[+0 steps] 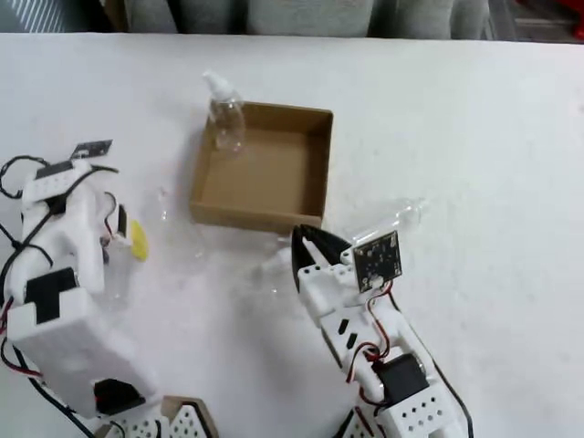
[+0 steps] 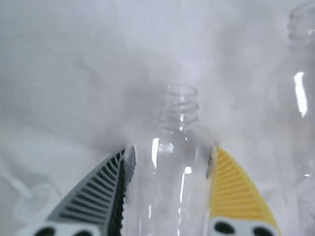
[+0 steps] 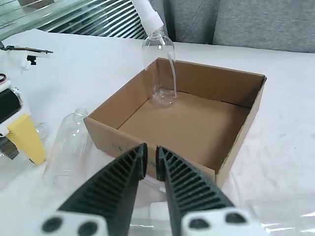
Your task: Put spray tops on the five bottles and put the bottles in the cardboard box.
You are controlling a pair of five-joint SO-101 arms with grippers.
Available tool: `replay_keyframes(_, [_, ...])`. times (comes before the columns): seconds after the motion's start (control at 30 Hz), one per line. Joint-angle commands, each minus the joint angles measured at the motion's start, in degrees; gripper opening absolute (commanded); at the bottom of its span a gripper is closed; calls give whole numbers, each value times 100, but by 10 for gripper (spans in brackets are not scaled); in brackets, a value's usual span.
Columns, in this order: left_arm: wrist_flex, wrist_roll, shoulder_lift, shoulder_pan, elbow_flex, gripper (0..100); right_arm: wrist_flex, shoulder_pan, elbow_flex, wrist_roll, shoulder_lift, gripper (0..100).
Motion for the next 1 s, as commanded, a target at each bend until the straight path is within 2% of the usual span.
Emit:
replay_keyframes(0.0, [651,44,40,84,-615,269,22,-13,44,18,-13,16])
replay_keyframes(0.37, [1037,35,-857,92,-659,276,22,-13,44,18,-31,16])
replay_keyframes(0.67, [826,97,-576,84,-413,275,22,-13,44,26,-31,16])
replay_keyframes(0.8, [466,510,-426,40,-404,275,22,-13,44,26,-22,16])
replay_keyframes(0.97, [448,615,-154,40,-448,275,22,-13,44,26,-22,16])
